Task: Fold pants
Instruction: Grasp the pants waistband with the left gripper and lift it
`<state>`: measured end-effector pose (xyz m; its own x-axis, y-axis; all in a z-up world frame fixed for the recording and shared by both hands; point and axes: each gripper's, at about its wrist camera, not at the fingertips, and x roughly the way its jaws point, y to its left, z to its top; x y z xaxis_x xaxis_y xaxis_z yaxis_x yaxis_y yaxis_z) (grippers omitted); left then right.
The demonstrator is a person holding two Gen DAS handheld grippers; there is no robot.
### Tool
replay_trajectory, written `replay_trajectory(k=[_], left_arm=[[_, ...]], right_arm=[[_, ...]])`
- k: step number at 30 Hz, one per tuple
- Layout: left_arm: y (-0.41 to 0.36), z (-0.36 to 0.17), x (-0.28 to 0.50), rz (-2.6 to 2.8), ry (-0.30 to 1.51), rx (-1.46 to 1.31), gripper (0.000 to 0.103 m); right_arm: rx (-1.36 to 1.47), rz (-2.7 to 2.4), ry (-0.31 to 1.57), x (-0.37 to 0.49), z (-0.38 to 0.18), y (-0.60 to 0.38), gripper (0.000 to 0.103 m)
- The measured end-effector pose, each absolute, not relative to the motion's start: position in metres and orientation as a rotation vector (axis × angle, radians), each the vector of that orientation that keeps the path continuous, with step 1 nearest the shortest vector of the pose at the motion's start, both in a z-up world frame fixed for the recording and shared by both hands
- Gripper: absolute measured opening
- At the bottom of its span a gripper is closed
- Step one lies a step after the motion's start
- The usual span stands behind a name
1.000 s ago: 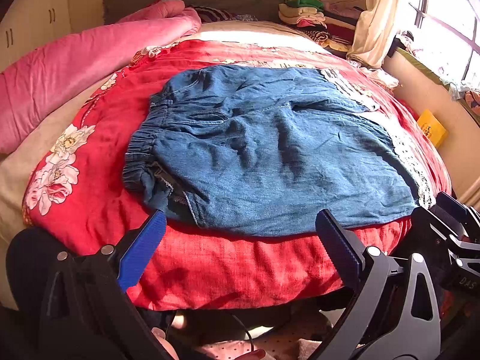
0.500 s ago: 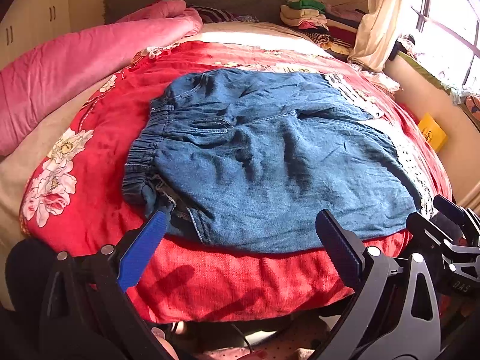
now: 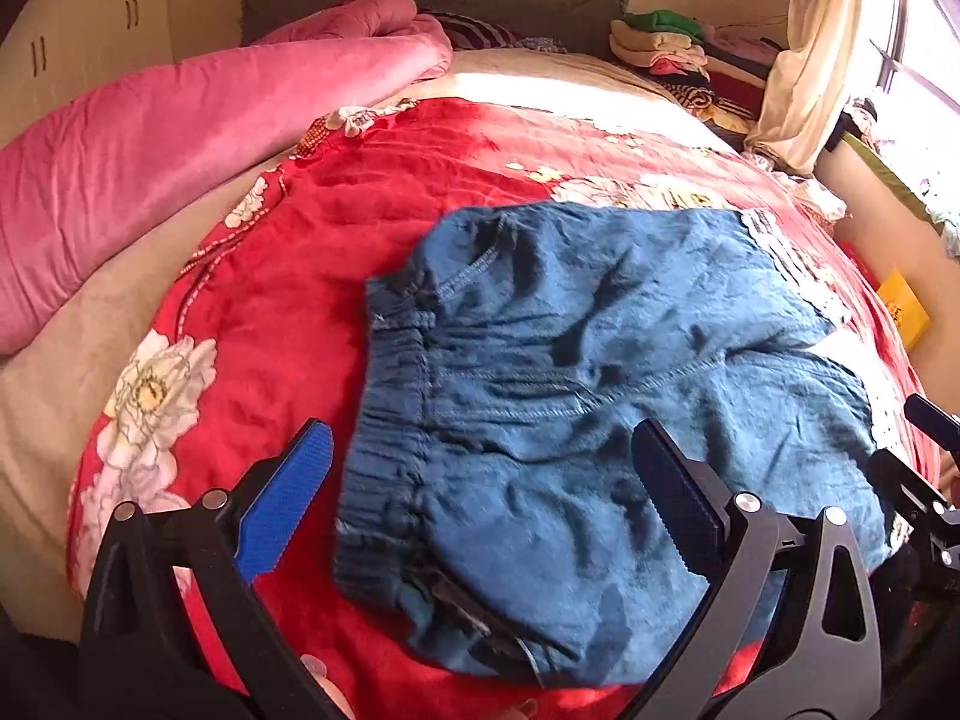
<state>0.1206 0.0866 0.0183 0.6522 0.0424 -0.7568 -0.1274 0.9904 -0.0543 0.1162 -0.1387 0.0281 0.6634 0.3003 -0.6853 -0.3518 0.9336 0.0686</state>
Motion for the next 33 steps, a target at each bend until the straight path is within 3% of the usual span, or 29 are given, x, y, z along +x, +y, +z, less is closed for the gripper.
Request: replay_trajectory(k=[18, 20, 22, 23, 25, 26, 27, 32, 33], left_arm=[[0.15, -0.033, 0.276, -0.071, 0.994, -0.1, 0.094], [0.147, -0.04, 0.284, -0.099, 0.994, -0.074, 0.086], [0.146, -0.045, 0.288, -0.143, 0.989, -0.082, 0.058], [0.145, -0.048, 0.291, -0.161, 0.995, -0.077, 0.051], [0.142, -0.05, 0.292, -0.189, 0.984, -0.055, 0.016], [0.141, -0.048, 0.292, -0.199, 0.967, -0.049, 0.005], [0.142, -0.046, 0.291, -0.2, 0.96, -0.05, 0.001], [0.145, -0.025, 0.281, -0.232, 0.891, -0.074, 0.0], [0.146, -0.023, 0.279, -0.237, 0.885, -0.078, 0.0]], right_arm=[[-0.292, 0.655, 0.908, 0.326, -0.001, -0.061, 0.099], [-0.312, 0.679, 0.921, 0.342, -0.006, -0.054, 0.099], [-0.345, 0.711, 0.923, 0.353, -0.009, -0.045, 0.099], [-0.368, 0.723, 0.922, 0.358, -0.011, -0.04, 0.099], [-0.42, 0.764, 0.911, 0.364, -0.013, -0.028, 0.099], [-0.451, 0.788, 0.903, 0.366, -0.015, -0.022, 0.099], [-0.49, 0.809, 0.896, 0.368, -0.017, -0.015, 0.099], [-0.674, 0.899, 0.913, 0.376, -0.036, 0.015, 0.097], [-0.706, 0.913, 0.93, 0.377, -0.041, 0.02, 0.086]])
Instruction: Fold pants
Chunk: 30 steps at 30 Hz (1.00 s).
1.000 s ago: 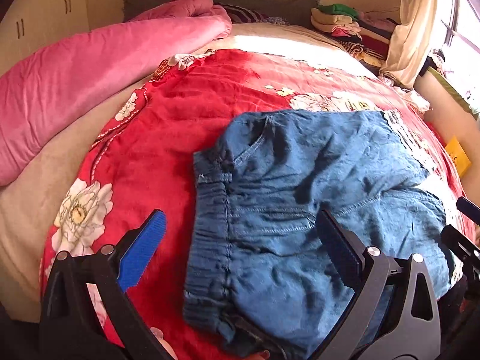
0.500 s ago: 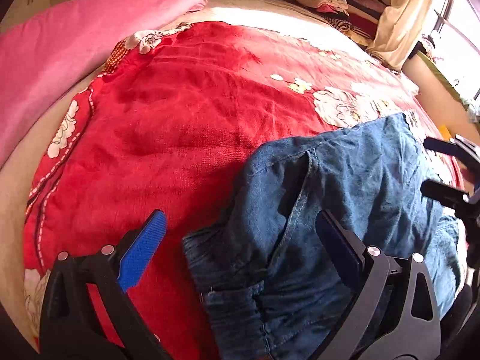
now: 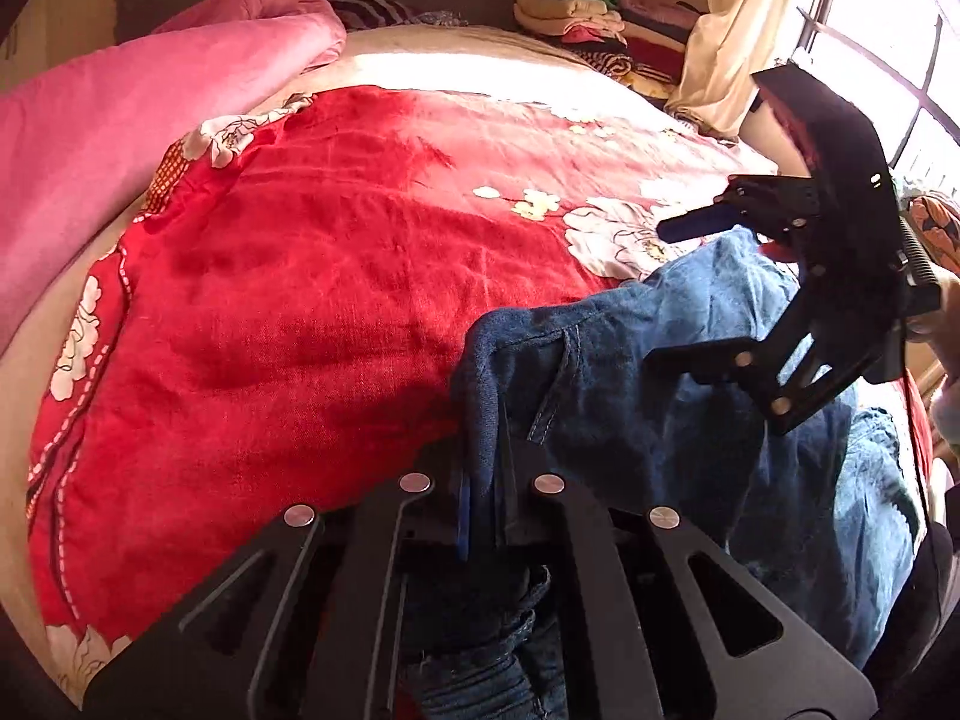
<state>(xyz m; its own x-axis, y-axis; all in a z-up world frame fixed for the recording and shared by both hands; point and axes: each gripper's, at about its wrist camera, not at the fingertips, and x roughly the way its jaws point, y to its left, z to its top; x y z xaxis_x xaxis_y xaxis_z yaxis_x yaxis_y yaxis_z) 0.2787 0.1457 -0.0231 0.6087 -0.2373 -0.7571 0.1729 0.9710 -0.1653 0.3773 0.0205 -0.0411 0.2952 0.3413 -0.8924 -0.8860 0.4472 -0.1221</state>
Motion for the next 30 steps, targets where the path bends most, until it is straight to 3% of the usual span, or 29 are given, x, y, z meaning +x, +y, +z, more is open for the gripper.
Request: replay_trajectory(k=[1, 2, 3, 5, 16, 30], left_arm=[[0.145, -0.021, 0.277, -0.24, 0.877, -0.072, 0.0], [0.144, -0.018, 0.274, -0.248, 0.867, -0.065, 0.0], [0.142, -0.015, 0.272, -0.259, 0.861, -0.063, 0.0], [0.139, -0.009, 0.268, -0.257, 0.848, -0.044, 0.0], [0.113, 0.027, 0.21, -0.31, 0.758, 0.018, 0.0], [0.095, 0.016, 0.079, -0.287, 0.753, -0.052, 0.001]], right_arm=[[-0.72, 0.942, 0.953, 0.376, -0.045, 0.024, 0.071], [-0.712, 0.972, 0.973, 0.373, -0.047, 0.026, 0.048], [-0.706, 0.989, 0.967, 0.368, -0.045, 0.026, 0.031], [-0.703, 0.982, 0.915, 0.354, -0.036, 0.021, 0.006], [-0.517, 0.899, 0.735, 0.231, 0.045, -0.049, 0.003], [-0.267, 0.896, 0.811, 0.085, 0.001, -0.075, 0.003]])
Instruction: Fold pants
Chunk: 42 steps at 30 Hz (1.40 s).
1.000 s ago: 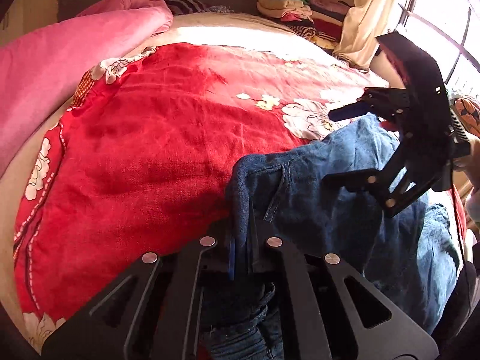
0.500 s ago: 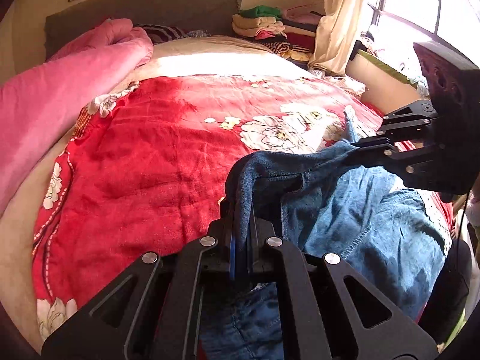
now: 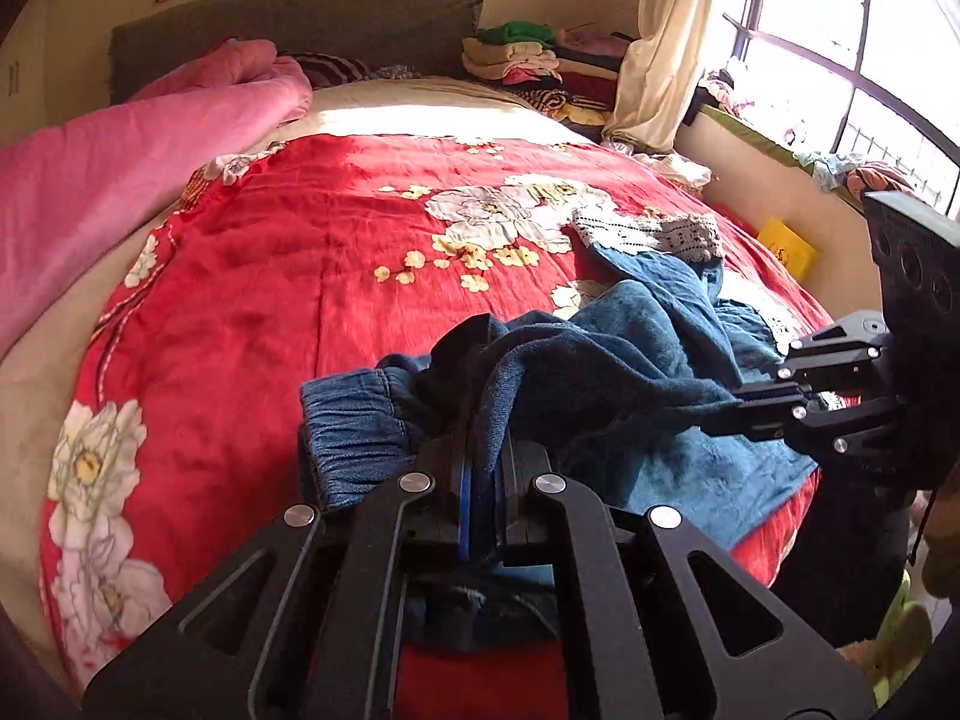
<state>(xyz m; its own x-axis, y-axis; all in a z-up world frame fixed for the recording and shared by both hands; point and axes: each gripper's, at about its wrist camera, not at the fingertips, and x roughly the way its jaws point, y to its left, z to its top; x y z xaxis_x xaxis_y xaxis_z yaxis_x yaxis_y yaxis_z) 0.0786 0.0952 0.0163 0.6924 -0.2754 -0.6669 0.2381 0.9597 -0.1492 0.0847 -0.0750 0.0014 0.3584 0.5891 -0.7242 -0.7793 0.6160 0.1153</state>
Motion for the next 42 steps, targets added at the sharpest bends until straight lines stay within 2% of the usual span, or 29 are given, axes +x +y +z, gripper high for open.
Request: replay_trajectory(k=[3, 6, 9, 18, 20, 22, 24, 31, 33, 35, 37, 39, 42], left_arm=[[0.099, 0.012, 0.063, -0.264, 0.765, -0.08, 0.003], [0.104, 0.004, 0.054, -0.239, 0.799, -0.096, 0.013], [0.109, 0.001, 0.048, -0.251, 0.822, -0.137, 0.016], [0.108, 0.01, 0.024, -0.238, 0.83, -0.135, 0.023], [0.101, 0.003, 0.027, -0.175, 0.847, -0.054, 0.027], [0.095, -0.004, 0.03, -0.153, 0.868, -0.005, 0.049], [0.094, -0.006, 0.029, -0.164, 0.887, -0.015, 0.057], [0.119, 0.035, 0.004, -0.179, 0.794, -0.156, 0.059], [0.119, 0.041, 0.01, -0.203, 0.778, -0.2, 0.059], [0.108, 0.037, 0.023, -0.242, 0.787, -0.231, 0.051], [0.092, 0.025, 0.035, -0.309, 0.818, -0.25, 0.008], [0.076, 0.007, 0.045, -0.368, 0.867, -0.254, 0.006], [0.067, -0.024, 0.059, -0.314, 0.936, -0.186, 0.006]], right_arm=[[-0.248, 0.916, 0.832, 0.064, -0.014, -0.07, 0.003], [-0.259, 0.912, 0.886, 0.054, -0.036, -0.063, 0.003], [-0.251, 0.907, 0.906, 0.048, -0.047, -0.06, 0.006], [-0.194, 0.911, 0.897, 0.048, -0.05, -0.069, 0.007], [-0.162, 0.898, 0.903, 0.05, -0.05, -0.07, 0.007], [-0.147, 0.883, 0.916, 0.054, -0.054, -0.068, 0.007], [-0.139, 0.878, 0.934, 0.056, -0.056, -0.071, 0.007], [-0.151, 0.851, 0.938, 0.049, -0.059, -0.075, 0.007], [-0.143, 0.85, 0.944, 0.049, -0.06, -0.075, 0.007], [-0.114, 0.856, 0.954, 0.049, -0.058, -0.078, 0.009], [-0.074, 0.865, 0.963, 0.049, -0.055, -0.086, 0.013], [-0.039, 0.867, 0.963, 0.046, -0.051, -0.094, 0.021], [0.015, 0.856, 0.9, 0.039, -0.036, -0.109, 0.022]])
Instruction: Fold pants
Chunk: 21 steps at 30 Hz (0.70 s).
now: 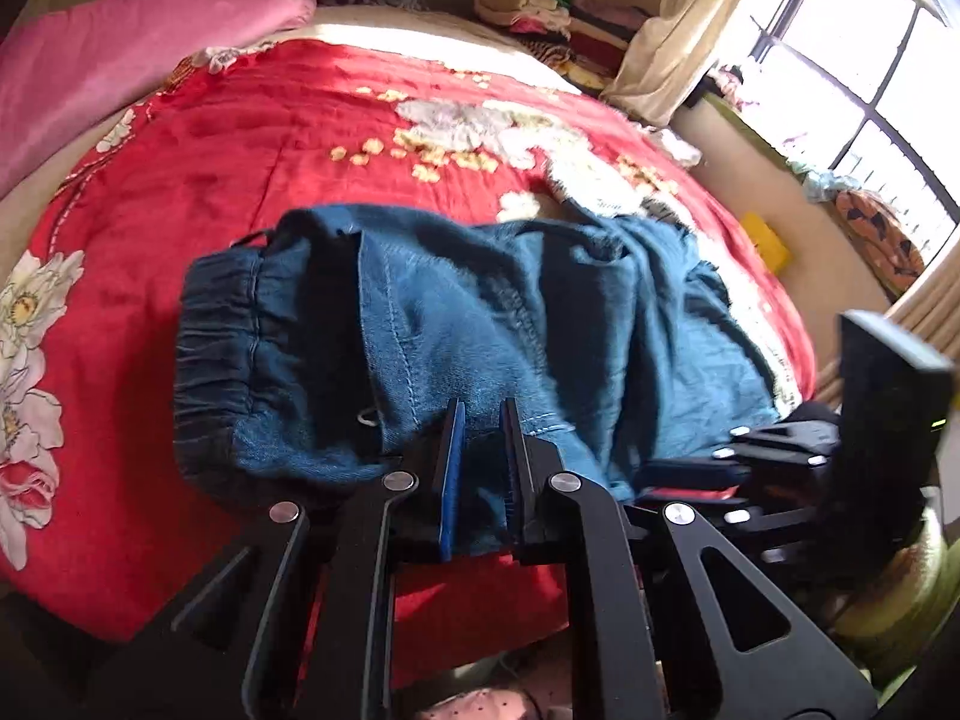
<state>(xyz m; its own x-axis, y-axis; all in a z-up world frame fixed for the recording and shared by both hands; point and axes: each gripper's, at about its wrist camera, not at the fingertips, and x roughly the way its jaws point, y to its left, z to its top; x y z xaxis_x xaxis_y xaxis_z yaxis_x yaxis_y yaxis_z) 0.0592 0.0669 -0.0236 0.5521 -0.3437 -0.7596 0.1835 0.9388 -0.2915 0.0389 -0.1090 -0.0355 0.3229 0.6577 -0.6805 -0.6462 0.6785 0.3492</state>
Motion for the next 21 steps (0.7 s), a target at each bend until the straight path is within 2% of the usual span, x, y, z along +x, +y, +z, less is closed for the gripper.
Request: replay_trajectory(k=[5, 10, 13, 16, 17, 18, 19, 21], left_arm=[[0.08, -0.043, 0.08, -0.252, 0.969, -0.173, 0.005], [0.081, -0.053, 0.09, -0.247, 0.978, -0.181, 0.005], [0.08, -0.054, 0.089, -0.244, 0.969, -0.19, 0.005], [0.08, -0.043, 0.08, -0.245, 0.94, -0.198, 0.007], [0.08, -0.036, 0.075, -0.247, 0.924, -0.205, 0.008], [0.079, -0.026, 0.068, -0.254, 0.893, -0.204, 0.017], [0.076, -0.017, 0.062, -0.253, 0.863, -0.193, 0.029], [0.071, -0.002, 0.055, -0.258, 0.825, -0.18, 0.036]], right_arm=[[-0.021, 0.829, 0.836, 0.047, -0.021, -0.101, 0.025], [-0.13, 0.732, 0.981, 0.07, -0.061, -0.08, 0.028], [-0.078, 0.744, 0.979, 0.071, -0.069, -0.086, 0.028], [-0.002, 0.779, 0.952, 0.068, -0.049, -0.105, 0.028], [0.025, 0.785, 0.922, 0.067, -0.039, -0.114, 0.029], [0.046, 0.78, 0.895, 0.068, -0.03, -0.125, 0.03], [0.063, 0.765, 0.87, 0.07, -0.019, -0.135, 0.035], [0.093, 0.714, 0.829, 0.081, 0.0, -0.158, 0.046]])
